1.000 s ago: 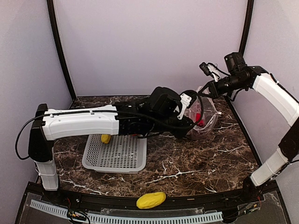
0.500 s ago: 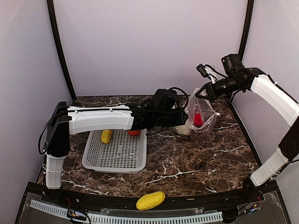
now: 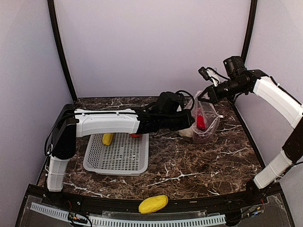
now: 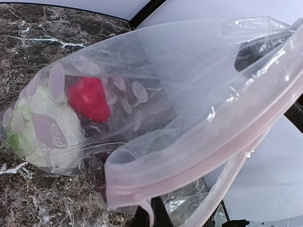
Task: Place the food in the zip-top bag and seal the zipper
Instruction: Adjust the zipper food storage bag at the center of the board.
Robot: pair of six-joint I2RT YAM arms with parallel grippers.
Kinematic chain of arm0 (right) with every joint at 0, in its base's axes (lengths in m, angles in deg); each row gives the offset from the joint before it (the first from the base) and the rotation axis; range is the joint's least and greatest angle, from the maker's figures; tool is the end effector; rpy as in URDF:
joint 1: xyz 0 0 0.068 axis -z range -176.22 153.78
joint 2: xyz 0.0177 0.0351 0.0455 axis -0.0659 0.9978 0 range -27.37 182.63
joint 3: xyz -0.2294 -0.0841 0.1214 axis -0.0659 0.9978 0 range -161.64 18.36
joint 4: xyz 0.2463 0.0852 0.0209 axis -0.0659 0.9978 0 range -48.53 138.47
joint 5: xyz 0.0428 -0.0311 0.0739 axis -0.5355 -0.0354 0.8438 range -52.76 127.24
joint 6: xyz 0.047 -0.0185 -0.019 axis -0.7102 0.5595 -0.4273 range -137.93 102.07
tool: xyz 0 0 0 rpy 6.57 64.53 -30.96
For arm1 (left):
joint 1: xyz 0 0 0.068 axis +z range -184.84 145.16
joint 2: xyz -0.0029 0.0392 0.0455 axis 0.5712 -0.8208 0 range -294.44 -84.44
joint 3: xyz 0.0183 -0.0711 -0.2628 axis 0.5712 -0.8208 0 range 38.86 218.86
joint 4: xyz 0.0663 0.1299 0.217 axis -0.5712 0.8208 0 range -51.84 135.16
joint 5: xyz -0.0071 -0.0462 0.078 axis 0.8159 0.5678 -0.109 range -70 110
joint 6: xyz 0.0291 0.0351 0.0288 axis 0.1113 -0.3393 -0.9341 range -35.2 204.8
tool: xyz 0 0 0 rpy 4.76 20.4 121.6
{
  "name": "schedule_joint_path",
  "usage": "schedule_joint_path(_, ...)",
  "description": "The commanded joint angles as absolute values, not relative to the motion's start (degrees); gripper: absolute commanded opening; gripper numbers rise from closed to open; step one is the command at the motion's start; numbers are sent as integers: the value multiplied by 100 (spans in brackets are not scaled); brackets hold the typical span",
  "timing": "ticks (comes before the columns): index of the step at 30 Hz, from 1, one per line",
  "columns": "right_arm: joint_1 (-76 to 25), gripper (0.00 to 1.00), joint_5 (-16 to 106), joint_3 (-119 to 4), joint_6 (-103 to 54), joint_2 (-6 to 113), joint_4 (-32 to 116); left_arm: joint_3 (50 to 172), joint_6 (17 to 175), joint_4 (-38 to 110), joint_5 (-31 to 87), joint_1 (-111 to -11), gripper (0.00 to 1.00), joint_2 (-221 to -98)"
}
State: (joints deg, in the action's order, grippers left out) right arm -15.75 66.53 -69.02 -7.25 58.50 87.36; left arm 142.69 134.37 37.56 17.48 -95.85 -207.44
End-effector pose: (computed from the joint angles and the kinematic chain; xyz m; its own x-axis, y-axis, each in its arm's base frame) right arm 0.2952 0.1232 0.3698 -0.5327 -0.3604 -0.7657 -0.7325 0.6495 0.2039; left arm 0.2527 -0.4531 0.2763 -0.7499 -0.2155 -0.6255 0.4362 0.5497 -0.7124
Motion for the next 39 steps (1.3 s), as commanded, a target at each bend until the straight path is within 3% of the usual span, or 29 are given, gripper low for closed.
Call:
schedule_joint_path(1, -1617, 17, 5957, -6993, -495, 5769, 8933, 14430, 13570, 3783, 1896, -9601, 1, -20715)
schedule_joint_path(7, -1617, 23, 5278, -7019, -297, 5782, 9549, 14403, 13486, 3898, 1797, -9645, 1, -20427)
schedule_joint_path(11, -1609, 18, 5005, -7020, -330, 5716, 9659, 14476, 13338, 4219, 1721, -9672, 1, -20245)
schedule_joint_path(14, -1600, 0, 4857, -7222, -317, 5680, 9797, 14730, 13126, 4720, 1687, -9666, 1, -20113)
schedule_joint_path(21, -1417, 0, 4374, -7931, -93, 5886, 9837, 15702, 12098, 5606, 932, -9596, 1, -19775)
schedule_joint_path(25, -1083, 0, 4314, -8581, 25, 6350, 9807, 15921, 12169, 5419, 1397, -9336, 1, -19962)
schedule_joint_path(32, -799, 0, 4471, -9478, -132, 6928, 9892, 15664, 11622, 5164, 2218, -9140, 37, -20066)
schedule_joint_path(39, -825, 0, 5133, -8064, -272, 6331, 9626, 13571, 10295, 5417, 2583, -9402, 54, -18815)
